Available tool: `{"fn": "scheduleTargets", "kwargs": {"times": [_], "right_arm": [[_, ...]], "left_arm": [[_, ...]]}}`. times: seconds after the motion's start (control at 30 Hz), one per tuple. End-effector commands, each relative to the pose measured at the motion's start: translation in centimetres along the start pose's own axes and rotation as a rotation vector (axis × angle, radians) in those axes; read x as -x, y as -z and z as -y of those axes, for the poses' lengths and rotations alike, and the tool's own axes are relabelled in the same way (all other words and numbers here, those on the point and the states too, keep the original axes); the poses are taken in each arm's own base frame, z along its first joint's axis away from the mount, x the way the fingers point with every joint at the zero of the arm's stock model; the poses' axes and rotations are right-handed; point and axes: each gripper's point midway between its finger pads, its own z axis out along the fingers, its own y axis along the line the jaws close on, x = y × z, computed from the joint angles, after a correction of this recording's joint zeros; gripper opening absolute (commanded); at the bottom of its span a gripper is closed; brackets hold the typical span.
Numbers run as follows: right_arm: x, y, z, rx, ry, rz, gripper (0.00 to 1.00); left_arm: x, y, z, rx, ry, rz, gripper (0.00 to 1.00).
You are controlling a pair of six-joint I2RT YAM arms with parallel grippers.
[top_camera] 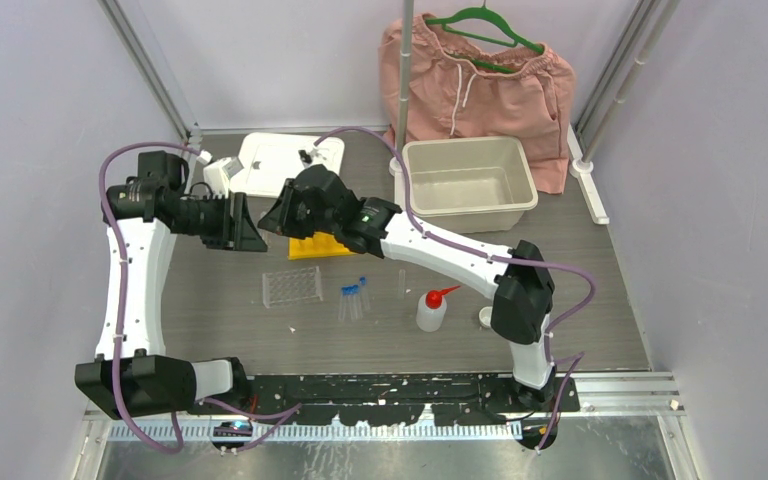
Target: Organize the chemistry lab equipment
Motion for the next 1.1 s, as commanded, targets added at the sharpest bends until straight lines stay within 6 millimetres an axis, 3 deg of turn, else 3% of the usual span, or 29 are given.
{"fn": "scheduleTargets", "kwargs": {"times": [0.0, 0.27, 0.67, 0.73, 0.9, 0.97, 1.07], "right_arm": [[2.5, 3.6, -4.8, 0.132, 0.003, 0.064, 0.06], [1.7, 3.3, -6.0, 0.184, -0.03, 0.019, 0.06], [1.1, 2.9, -7.0, 0.227, -0.054, -0.011, 0.08], [0.9, 3.0, -7.1, 0.231, -0.056, -0.019, 0.17], [2.2, 3.8, -6.6, 0.211, -0.049, -0.022, 0.58], [2.8, 4.0, -6.2, 0.192, -0.029, -0.042, 0.64], [2.5, 4.2, -6.0, 0.193, 0.012, -0.126, 0.65]], "left_arm": [[0.7, 0.2, -0.8, 0.047, -0.026, 0.037, 0.45], [1.2, 0.1, -0.2, 0.018, -0.023, 0.071, 0.46], [1.3, -0.1, -0.3, 0.012, -0.022, 0.074, 0.16], [1.3, 0.0, -0.3, 0.013, -0.029, 0.074, 0.11], [1.0, 0.2, 0.1, 0.001, -0.063, 0.071, 0.05], [0.8, 0.3, 0.4, -0.014, -0.083, 0.07, 0.05], [0.5, 0.6, 1.2, -0.043, -0.118, 0.08, 0.04]]}}
